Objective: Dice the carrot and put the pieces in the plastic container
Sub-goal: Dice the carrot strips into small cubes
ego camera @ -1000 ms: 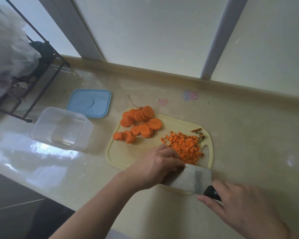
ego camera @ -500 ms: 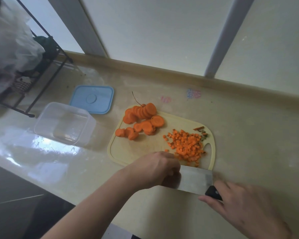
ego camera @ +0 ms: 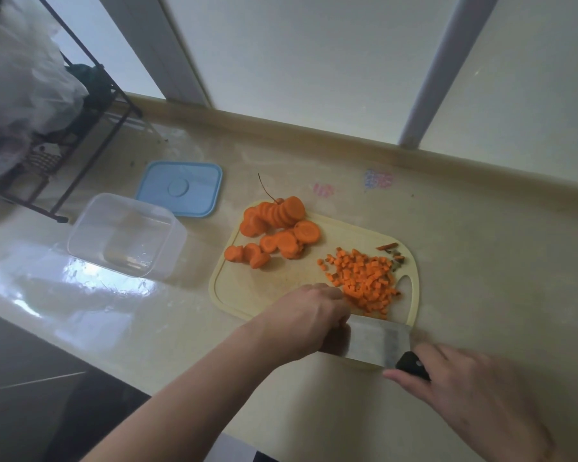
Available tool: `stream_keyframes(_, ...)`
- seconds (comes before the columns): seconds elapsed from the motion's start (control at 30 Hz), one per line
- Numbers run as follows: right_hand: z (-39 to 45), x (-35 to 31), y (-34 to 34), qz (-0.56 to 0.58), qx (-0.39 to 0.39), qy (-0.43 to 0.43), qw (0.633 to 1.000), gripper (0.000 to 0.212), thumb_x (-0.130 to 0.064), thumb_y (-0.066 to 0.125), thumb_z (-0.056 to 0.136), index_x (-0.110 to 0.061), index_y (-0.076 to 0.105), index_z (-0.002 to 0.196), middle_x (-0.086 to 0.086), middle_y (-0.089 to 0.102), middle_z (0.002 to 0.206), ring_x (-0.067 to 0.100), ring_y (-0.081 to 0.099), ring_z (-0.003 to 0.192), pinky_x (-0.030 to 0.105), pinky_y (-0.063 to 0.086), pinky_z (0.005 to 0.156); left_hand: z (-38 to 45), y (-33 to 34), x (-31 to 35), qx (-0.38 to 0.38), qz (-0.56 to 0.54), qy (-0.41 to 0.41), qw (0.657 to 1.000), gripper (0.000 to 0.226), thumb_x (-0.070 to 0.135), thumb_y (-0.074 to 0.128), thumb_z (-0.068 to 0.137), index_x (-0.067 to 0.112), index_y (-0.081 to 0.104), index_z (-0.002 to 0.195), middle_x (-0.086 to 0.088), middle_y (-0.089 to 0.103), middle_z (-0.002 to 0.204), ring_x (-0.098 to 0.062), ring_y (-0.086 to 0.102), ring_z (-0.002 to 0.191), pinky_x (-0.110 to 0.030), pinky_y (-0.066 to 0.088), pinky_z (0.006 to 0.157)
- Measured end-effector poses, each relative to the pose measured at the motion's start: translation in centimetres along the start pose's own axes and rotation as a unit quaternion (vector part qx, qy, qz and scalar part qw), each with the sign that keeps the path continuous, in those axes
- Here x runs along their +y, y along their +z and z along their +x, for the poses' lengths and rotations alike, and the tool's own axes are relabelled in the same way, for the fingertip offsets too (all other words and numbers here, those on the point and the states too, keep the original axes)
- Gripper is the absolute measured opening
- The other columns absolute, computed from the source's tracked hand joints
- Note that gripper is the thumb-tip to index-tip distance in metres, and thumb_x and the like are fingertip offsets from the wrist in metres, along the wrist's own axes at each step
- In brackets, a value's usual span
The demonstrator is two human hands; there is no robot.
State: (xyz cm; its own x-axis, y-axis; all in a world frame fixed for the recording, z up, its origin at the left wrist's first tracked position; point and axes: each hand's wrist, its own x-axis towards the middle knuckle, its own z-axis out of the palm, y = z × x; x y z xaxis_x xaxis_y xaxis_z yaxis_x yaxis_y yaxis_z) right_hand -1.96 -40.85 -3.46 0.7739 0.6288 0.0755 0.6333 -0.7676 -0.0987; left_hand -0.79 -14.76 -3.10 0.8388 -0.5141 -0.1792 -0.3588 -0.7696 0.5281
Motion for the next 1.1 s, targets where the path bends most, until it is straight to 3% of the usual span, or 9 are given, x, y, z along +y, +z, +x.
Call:
stream_keyframes(0.23,-0.2,-0.1,0.2,-0.003,0.0,0.001,1.0,0.06,-0.071,0.04,0.087,-0.019,0.052,0.058,-0.001,0.047,0.047,0.021,0.048,0.035,0.028,0.034,0.033,0.0,0.3,0.6,-0.016,0.045,-0.007,0.999,0.022,0.007,0.045,0.1,0.008,0.058,0.117,-0.009,0.058,0.111,-0.025,0.051,0.094,-0.036,0.043,0.087)
stream_keyframes(0.47,-0.1,0.3,0.2,0.005,-0.003,0.024,1.0,0.059,-0.07,0.038,0.087,-0.019,0.05,0.059,-0.002,0.045,0.045,0.023,0.047,0.034,0.028,0.035,0.033,0.3,0.2,1.0,-0.021,0.045,0.004,0.999,0.03,-0.004,0.045,0.086,0.007,0.056,0.112,-0.009,0.055,0.108,-0.024,0.048,0.093,-0.036,0.043,0.084)
stream_keyframes(0.53,0.1,0.5,0.1,0.011,0.008,0.031,0.999,0.059,-0.07,0.039,0.087,-0.019,0.051,0.06,-0.001,0.045,0.045,0.024,0.048,0.034,0.029,0.036,0.033,0.3,-0.1,0.5,0.013,-0.003,-0.02,1.0,0.027,-0.006,0.05,0.084,0.006,0.058,0.107,-0.009,0.056,0.105,-0.021,0.046,0.091,-0.031,0.041,0.078)
stream_keyframes(0.67,0.4,1.0,-0.1,0.018,0.034,0.039,0.999,0.058,-0.068,0.042,0.085,-0.018,0.052,0.058,0.0,0.046,0.044,0.026,0.048,0.033,0.029,0.036,0.032,-0.5,-0.8,-1.1,0.172,-0.059,-0.083,0.98,0.012,0.006,0.052,0.092,0.009,0.062,0.098,-0.002,0.059,0.096,-0.015,0.051,0.081,-0.028,0.045,0.068)
stream_keyframes(0.8,0.6,1.0,0.3,0.038,0.064,0.059,0.996,0.061,-0.069,0.04,0.086,-0.018,0.055,0.056,0.001,0.049,0.044,0.025,0.049,0.033,0.029,0.039,0.034,-1.9,-2.0,-3.5,0.3,-0.054,-0.156,0.94,0.013,0.004,0.059,0.09,0.014,0.066,0.096,0.013,0.058,0.086,0.003,0.048,0.074,-0.01,0.035,0.068)
stream_keyframes(0.97,1.3,0.4,0.8,0.085,0.111,0.075,0.987,0.069,-0.071,0.035,0.089,-0.019,0.055,0.05,0.0,0.047,0.04,0.018,0.046,0.029,0.024,0.038,0.036,-3.2,-3.6,-6.7,0.335,-0.07,-0.301,0.89,0.023,0.001,0.058,0.091,0.017,0.066,0.105,0.014,0.053,0.065,0.001,0.054,0.068,-0.011,0.036,0.06)
stream_keyframes(1.1,2.1,-0.1,0.9,0.095,0.131,0.063,0.985,0.071,-0.069,0.034,0.09,-0.017,0.053,0.047,-0.002,0.046,0.039,0.013,0.044,0.028,0.018,0.037,0.038,-3.6,-4.3,-9.5,0.33,-0.062,-0.363,0.869,0.018,0.009,0.053,0.099,0.018,0.064,0.11,0.009,0.051,0.058,-0.007,0.052,0.061,-0.032,0.04,0.062)
